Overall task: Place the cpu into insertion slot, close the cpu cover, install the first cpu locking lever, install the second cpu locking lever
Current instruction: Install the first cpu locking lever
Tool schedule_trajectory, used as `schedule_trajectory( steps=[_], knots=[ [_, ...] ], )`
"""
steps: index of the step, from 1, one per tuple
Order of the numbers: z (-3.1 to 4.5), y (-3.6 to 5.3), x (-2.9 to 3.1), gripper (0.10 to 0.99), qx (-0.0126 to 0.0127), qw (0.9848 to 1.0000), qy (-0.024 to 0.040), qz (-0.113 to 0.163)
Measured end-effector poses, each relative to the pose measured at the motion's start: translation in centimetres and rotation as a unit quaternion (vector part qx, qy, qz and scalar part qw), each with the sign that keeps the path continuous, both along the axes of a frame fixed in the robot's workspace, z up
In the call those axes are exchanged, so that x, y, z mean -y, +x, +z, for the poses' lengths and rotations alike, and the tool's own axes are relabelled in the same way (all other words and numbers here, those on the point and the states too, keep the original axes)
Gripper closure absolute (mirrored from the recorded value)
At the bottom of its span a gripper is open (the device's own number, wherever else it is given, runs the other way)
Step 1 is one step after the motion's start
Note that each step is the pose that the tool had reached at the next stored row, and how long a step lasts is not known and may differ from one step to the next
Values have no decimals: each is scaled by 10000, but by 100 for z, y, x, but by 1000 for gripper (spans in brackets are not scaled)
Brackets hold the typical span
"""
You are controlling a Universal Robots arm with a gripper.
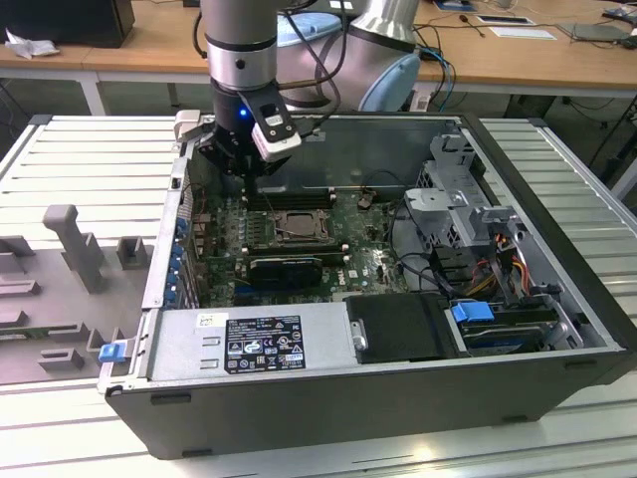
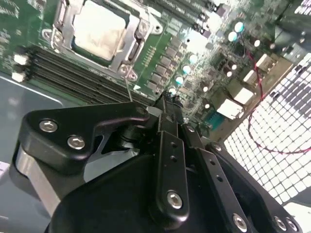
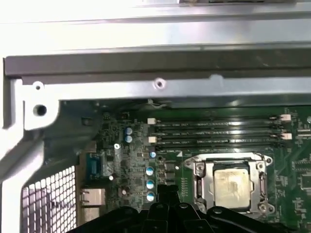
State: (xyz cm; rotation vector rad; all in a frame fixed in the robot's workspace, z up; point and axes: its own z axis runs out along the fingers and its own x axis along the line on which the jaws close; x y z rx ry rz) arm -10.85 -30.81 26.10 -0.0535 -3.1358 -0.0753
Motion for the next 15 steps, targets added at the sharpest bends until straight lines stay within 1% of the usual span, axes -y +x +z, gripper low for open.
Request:
schedule_trajectory(
  steps=[2, 4, 5, 8, 15],
  knots=[
    [-12, -17, -62, 980, 0, 10000, 0, -1],
    [-28, -24, -171, 980, 0, 10000, 1, -1],
    [-29, -20, -193, 980, 0, 10000, 2, -1],
    [-29, 24, -203, 980, -1, 10000, 1, 0],
    [-30, 84, -203, 980, 0, 10000, 1, 0]
  ],
)
